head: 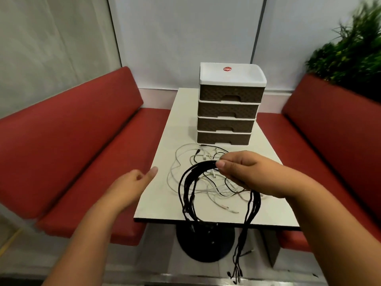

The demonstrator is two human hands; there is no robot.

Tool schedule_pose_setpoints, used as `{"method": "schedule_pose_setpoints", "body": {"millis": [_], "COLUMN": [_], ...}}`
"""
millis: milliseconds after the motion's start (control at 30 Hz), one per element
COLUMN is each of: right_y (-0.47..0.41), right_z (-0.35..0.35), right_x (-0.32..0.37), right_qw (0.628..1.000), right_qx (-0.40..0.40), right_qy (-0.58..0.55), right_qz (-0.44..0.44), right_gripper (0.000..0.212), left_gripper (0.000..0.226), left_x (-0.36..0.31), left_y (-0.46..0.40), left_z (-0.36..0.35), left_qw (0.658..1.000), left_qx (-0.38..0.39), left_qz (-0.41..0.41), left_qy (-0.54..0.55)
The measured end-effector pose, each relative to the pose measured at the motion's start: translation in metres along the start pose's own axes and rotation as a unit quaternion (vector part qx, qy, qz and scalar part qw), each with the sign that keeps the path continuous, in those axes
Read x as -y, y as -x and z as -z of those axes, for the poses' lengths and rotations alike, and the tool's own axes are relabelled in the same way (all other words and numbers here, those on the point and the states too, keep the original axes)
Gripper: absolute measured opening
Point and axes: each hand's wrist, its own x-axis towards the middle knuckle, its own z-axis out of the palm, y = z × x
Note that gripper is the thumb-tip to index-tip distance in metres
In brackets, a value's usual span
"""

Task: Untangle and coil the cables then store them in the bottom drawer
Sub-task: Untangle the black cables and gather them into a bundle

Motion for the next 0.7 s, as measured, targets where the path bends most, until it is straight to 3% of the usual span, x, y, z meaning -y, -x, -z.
{"method": "schedule_pose_setpoints", "body": {"millis": [67,100,200,267,367,433,533,700], "right_y": [-0.005,-0.007,-0.009,-0.005,0.006,0.012,0.022,0.047], "right_z": [-0.004,-0.005,-0.004,0.001,0.011,0.012,0.012,0.005], "right_x": [0.009,0.014,0.025,0.028,0.021,0.011,-0.013,-0.069], "right_qw": [0.999,0.999,0.998,0.999,0.998,0.987,0.967,0.960], "right_qx": [0.008,0.008,-0.007,-0.006,0.009,0.017,0.006,-0.093], "right_qy": [0.033,0.052,0.067,0.047,-0.063,-0.157,-0.251,-0.262], "right_qz": [-0.004,-0.003,0.008,0.012,-0.001,-0.005,0.043,0.005], "right_gripper": [0.038,0.037,0.031,0.032,0.034,0.037,0.032,0.027], "left_gripper": [0.074,0.071,0.043,0.008,0.022,0.040,0.038,0.039], "left_x": [-0.041,-0.062,-0.100,-0.113,-0.124,-0.130,-0.143,-0.153], "left_y": [0.021,0.032,0.047,0.048,0.051,0.052,0.053,0.046], "left_z": [0.018,0.022,0.015,0.008,0.002,-0.002,-0.003,0.009], "left_qw": [0.971,0.949,0.909,0.902,0.856,0.846,0.855,0.855], "left_qx": [0.013,0.050,0.126,0.187,0.307,0.316,0.291,0.271], "left_qz": [-0.209,-0.286,-0.392,-0.358,-0.280,-0.277,-0.262,-0.204], "left_qy": [0.115,0.124,0.062,0.151,0.307,0.327,0.339,0.392]}}
